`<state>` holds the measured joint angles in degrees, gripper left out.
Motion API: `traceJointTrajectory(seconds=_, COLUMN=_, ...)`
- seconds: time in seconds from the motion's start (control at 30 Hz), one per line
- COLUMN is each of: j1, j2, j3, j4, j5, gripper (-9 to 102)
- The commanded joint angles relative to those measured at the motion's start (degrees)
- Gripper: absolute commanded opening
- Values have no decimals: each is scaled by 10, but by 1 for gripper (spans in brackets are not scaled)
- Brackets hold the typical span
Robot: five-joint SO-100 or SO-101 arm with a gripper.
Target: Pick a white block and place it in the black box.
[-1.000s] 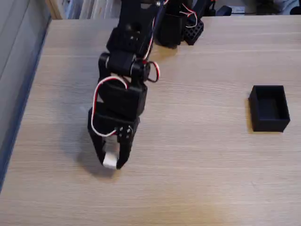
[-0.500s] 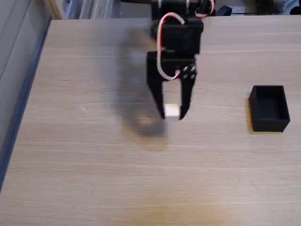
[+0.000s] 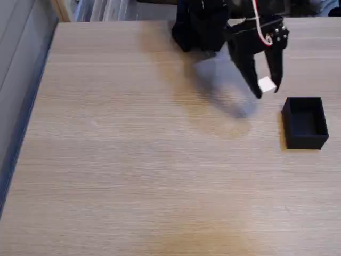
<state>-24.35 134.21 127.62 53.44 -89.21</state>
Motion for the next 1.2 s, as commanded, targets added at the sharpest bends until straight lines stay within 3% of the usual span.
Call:
traceJointTrajectory(seconds=0.0, j1=-42, j2=-10, j3=-11, j4=-4, j5=17, gripper=0)
traceJointTrajectory(seconds=0.53, j1=-152, j2=-153, j3=-109, j4=-12, j5=72, gripper=0)
traceJointTrajectory(seconds=0.87, j1=-143, j2=-272, j3=-230, j4=-15, j5=79, gripper=2)
traceJointTrajectory(seconds=1.17, j1=-105, j2=-300, j3=-234, j4=-40, j5=60, gripper=7)
